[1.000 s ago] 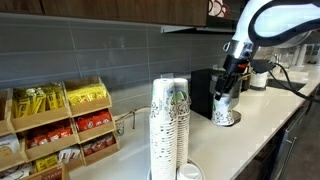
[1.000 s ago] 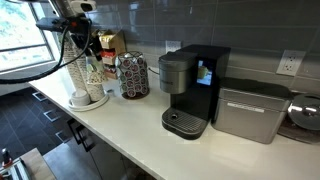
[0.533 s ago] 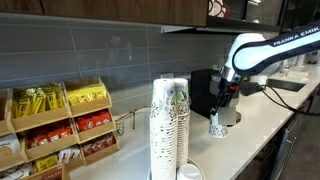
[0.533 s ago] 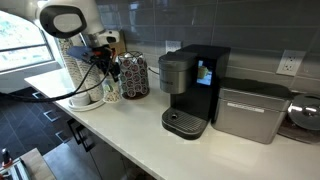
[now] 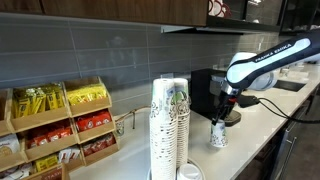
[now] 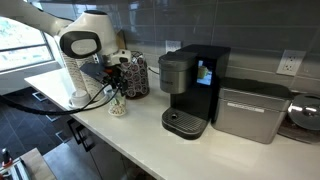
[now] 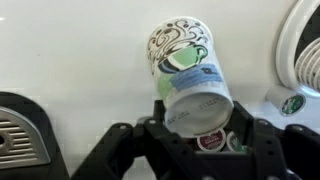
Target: Take the cup off of the stack
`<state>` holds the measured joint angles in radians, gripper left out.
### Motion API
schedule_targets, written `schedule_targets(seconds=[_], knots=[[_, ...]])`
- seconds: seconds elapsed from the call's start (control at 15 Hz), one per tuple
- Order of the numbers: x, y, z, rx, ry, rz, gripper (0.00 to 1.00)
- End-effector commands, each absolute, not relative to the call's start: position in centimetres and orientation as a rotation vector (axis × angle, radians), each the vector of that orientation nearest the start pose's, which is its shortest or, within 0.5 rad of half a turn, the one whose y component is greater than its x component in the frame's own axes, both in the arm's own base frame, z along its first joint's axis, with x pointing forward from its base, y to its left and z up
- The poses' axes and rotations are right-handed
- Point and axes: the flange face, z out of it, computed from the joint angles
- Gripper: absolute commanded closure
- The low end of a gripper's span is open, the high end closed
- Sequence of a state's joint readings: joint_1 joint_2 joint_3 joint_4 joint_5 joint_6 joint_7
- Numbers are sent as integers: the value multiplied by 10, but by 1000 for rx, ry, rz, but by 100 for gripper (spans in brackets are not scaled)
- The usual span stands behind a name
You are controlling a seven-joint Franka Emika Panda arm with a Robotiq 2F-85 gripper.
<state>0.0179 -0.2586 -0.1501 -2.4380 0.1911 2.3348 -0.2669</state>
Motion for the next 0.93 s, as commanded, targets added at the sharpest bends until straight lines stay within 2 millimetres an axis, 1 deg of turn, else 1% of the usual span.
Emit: schedule_targets(seconds=[0.0, 0.07, 0.13, 0.2, 0.27, 0.53, 0.73, 0.87], knots=[[462, -64, 399, -2963, -14, -277, 35], [462, -64, 402, -2945, -19, -273, 10], [461, -63, 412, -2936, -6, -297, 8], [460, -61, 422, -2923, -4, -318, 3], [458, -60, 436, -2913, 3, -346, 0], [445, -56, 495, -2904, -30, -469, 0], [425, -55, 546, -2893, -54, -550, 0], [412, -53, 573, -2885, -82, -602, 0]])
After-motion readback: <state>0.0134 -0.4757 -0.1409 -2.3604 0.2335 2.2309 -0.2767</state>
